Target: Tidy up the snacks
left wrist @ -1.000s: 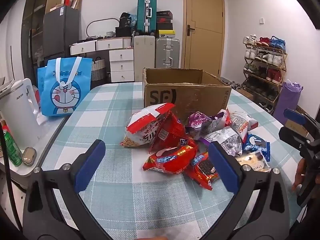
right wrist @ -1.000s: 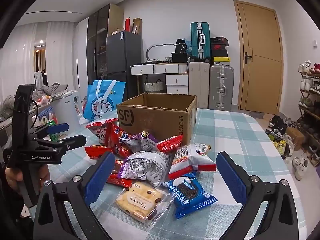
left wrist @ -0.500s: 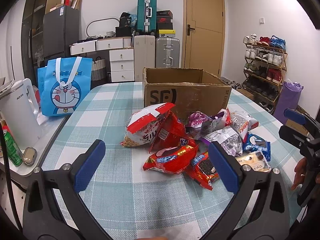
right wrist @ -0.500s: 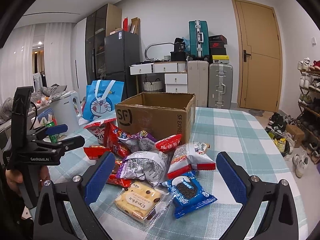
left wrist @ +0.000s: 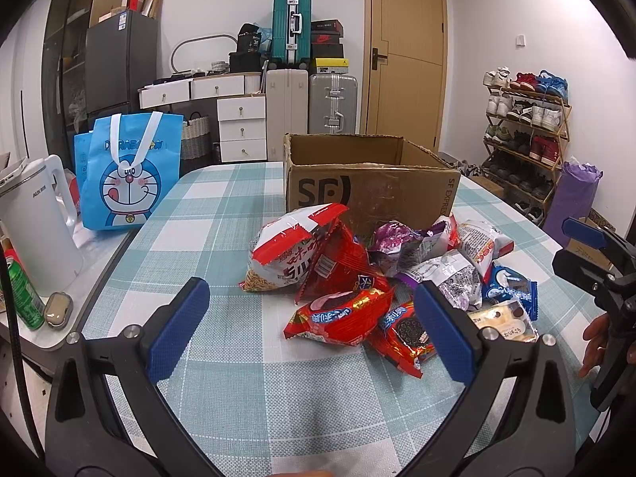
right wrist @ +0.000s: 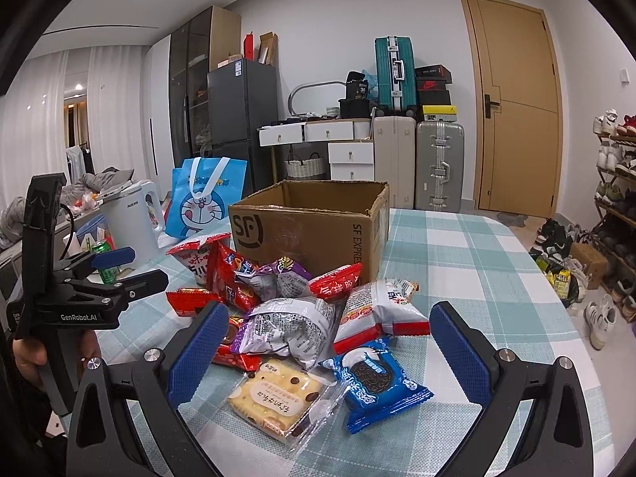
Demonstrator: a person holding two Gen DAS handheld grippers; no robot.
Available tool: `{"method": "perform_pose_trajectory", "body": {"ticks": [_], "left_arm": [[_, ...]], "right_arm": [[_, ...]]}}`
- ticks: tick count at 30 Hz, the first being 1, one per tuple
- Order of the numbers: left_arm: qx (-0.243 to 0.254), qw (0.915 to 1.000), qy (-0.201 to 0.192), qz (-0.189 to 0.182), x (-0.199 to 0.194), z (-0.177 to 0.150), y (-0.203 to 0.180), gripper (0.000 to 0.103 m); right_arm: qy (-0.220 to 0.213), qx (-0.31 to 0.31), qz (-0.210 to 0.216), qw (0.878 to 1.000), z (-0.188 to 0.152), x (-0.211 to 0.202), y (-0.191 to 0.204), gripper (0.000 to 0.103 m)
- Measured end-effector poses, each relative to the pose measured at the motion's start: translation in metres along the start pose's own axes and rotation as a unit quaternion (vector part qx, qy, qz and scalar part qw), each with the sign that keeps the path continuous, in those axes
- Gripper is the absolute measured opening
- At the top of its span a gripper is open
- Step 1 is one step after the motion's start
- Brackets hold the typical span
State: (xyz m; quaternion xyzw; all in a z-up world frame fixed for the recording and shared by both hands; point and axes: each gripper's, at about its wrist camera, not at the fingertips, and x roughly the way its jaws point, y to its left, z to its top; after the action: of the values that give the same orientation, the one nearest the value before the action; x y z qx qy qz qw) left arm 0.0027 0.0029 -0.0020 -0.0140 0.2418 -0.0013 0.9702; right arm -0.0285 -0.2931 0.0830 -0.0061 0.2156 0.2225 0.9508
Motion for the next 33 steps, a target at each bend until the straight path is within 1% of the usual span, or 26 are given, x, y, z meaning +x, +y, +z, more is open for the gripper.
{"method": "perform_pose_trajectory", "body": {"ticks": [33], "left_arm": [[-0.002,1.0000,0.008,-0.004,0.0004,-0.0047,-0.0022,0.102]], "right_arm": [[0.005,0.001,0.001,1.000,-0.0021,0.0020,0.0001,0.103]]}}
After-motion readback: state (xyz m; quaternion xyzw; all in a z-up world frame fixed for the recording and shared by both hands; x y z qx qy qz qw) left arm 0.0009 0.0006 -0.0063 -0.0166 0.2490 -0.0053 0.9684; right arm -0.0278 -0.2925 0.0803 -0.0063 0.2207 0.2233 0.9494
